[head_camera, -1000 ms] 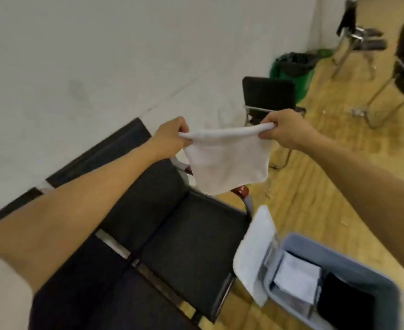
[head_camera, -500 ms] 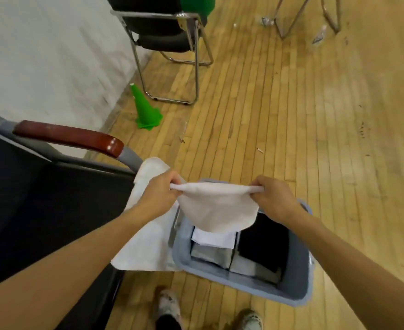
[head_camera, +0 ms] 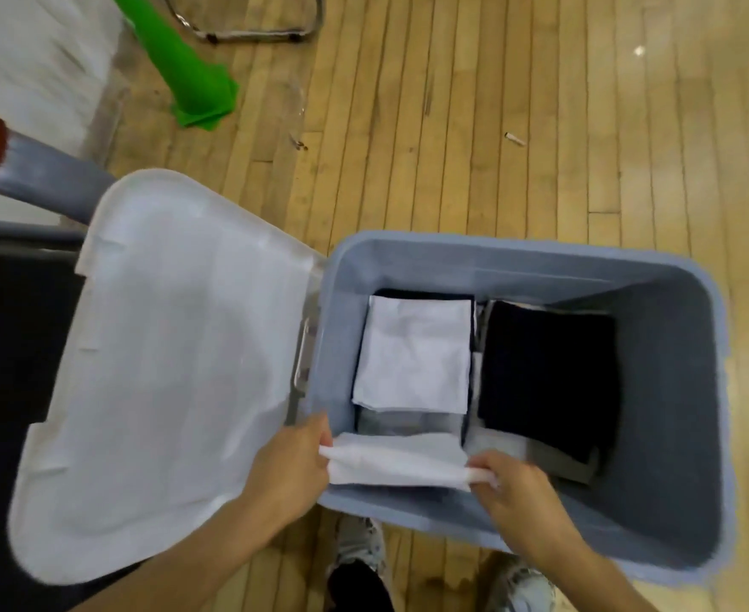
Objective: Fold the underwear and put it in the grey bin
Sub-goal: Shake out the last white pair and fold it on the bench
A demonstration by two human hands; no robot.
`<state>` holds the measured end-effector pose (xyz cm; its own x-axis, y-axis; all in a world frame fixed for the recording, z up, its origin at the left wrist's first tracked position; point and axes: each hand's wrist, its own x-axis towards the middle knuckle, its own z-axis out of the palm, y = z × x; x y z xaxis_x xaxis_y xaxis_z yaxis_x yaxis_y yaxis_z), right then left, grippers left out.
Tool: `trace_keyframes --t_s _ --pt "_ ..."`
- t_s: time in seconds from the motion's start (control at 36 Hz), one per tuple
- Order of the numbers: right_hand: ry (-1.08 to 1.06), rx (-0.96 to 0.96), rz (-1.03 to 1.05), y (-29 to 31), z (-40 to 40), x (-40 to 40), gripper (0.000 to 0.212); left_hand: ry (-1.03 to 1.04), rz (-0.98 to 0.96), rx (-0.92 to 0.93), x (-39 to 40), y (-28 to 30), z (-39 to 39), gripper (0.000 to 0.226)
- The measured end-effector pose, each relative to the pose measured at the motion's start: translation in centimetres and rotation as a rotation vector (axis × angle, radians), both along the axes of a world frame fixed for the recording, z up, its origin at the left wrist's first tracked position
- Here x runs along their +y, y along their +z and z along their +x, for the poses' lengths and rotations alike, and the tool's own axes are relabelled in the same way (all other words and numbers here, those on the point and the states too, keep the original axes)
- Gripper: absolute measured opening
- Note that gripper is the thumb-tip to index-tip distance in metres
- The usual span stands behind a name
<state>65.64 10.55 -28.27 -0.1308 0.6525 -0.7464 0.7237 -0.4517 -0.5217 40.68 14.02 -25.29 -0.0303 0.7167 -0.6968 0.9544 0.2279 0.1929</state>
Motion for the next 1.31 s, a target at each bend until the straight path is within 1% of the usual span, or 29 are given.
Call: trace_keyframes --t_s 0.06,0.11,0.19,0.28,0.31,0.33,0.36,0.42,0.47,0.5,0.56,0.58,0.64,0.67,0.72,0.75,0.78,0.83,0.89,0.92,1.0,1.08,1.11,1.19,1.22,1.25,1.31 --pt "0.005 -0.012 -0.026 -1.1 -0.1 0.1 0.009 -0.065 -0.023 0.052 0.4 -0.7 0.6 0.017" --pt "-0.001 -0.037 -0.014 -2.0 0.0 1.0 0.013 -0.13 -0.03 0.102 1.4 -1.4 1.6 0.018" --pt "-0.029 -0.093 0.039 -5.2 0.1 3.4 0.018 -0.184 0.057 0.199 3.8 -4.3 3.2 0.029" --pt "-0.104 -0.127 0.1 -8.9 0.2 6.6 0.014 -0.185 0.168 0.288 6.4 -9.0 4.7 0.034" --pt "-0.114 -0.156 0.138 -10.3 0.2 7.6 0.02 -0.167 0.239 0.289 7.2 -10.7 5.2 0.035" --pt "-0.116 -0.209 0.18 -11.1 0.1 8.5 0.031 -0.154 0.321 0.264 7.8 -11.7 5.6 0.038" --pt "-0.111 -0.259 0.247 -12.3 0.0 9.2 0.041 -0.156 0.41 0.204 8.2 -13.3 5.9 0.044" --pt "-0.038 -0.265 0.421 -14.1 -0.7 9.4 0.055 -0.267 0.453 0.087 7.7 -15.9 6.6 0.06" --pt "0.107 -0.21 0.559 -16.2 -1.5 8.2 0.066 -0.439 0.42 0.013 6.2 -18.1 7.1 0.07" --pt "0.18 -0.181 0.579 -17.1 -1.8 7.4 0.071 -0.494 0.373 0.0 5.4 -18.8 7.2 0.075" --pt "0.327 -0.125 0.522 -19.1 -2.0 6.1 0.08 -0.548 0.282 0.02 4.5 -20.7 6.9 0.092" --pt "0.374 -0.118 0.488 -20.0 -1.9 5.8 0.088 -0.552 0.271 0.041 4.6 -21.7 6.7 0.102" --pt "0.408 -0.13 0.434 -22.1 -1.6 5.6 0.102 -0.552 0.258 0.072 5.0 -23.4 6.3 0.115" --pt "0.412 -0.142 0.409 -22.6 -1.4 5.9 0.106 -0.55 0.25 0.083 5.3 -24.0 6.1 0.119" --pt "0.428 -0.165 0.367 -23.7 -1.7 6.1 0.108 -0.537 0.205 0.083 5.4 -24.9 5.9 0.121" --pt "0.446 -0.168 0.366 -23.8 -2.0 6.2 0.107 -0.546 0.182 0.067 5.4 -25.1 5.8 0.117" --pt "0.455 -0.149 0.344 -23.6 -2.1 6.5 0.104 -0.559 0.149 0.028 5.7 -25.0 5.6 0.108" --pt "0.425 -0.104 0.293 -21.9 -2.2 6.8 0.092 -0.548 0.096 -0.06 5.7 -23.8 5.0 0.083" --pt "0.31 -0.051 0.237 -19.4 -1.9 7.2 0.077 -0.433 0.036 -0.098 5.9 -21.7 4.7 0.071" --pt "0.279 -0.059 0.226 -17.6 -1.8 7.6 0.074 -0.389 0.052 -0.103 6.2 -19.8 4.4 0.068" --pt "0.282 -0.074 0.228 -11.4 -1.6 8.9 0.071 -0.306 0.173 -0.065 7.4 -13.5 3.1 0.059" --pt "0.303 -0.079 0.267 -4.6 -1.7 10.2 0.068 -0.235 0.393 -0.026 8.9 -6.4 1.5 0.048" --pt "0.3 -0.074 0.279 -2.1 -2.0 10.6 0.067 -0.224 0.48 -0.006 9.4 -3.8 0.7 0.045" --pt "0.302 -0.052 0.316 3.3 -3.5 11.6 0.066 -0.184 0.635 0.095 10.6 2.6 -1.5 0.042" --pt "0.31 -0.047 0.335 4.9 -4.2 11.9 0.066 -0.164 0.692 0.133 10.9 4.3 -2.5 0.045" --pt "0.315 -0.035 0.349 6.4 -5.1 12.4 0.066 -0.13 0.723 0.18 11.1 6.0 -3.4 0.052" --pt "0.316 -0.004 0.358 8.8 -6.9 13.1 0.065 -0.041 0.736 0.279 11.4 8.8 -5.1 0.062"
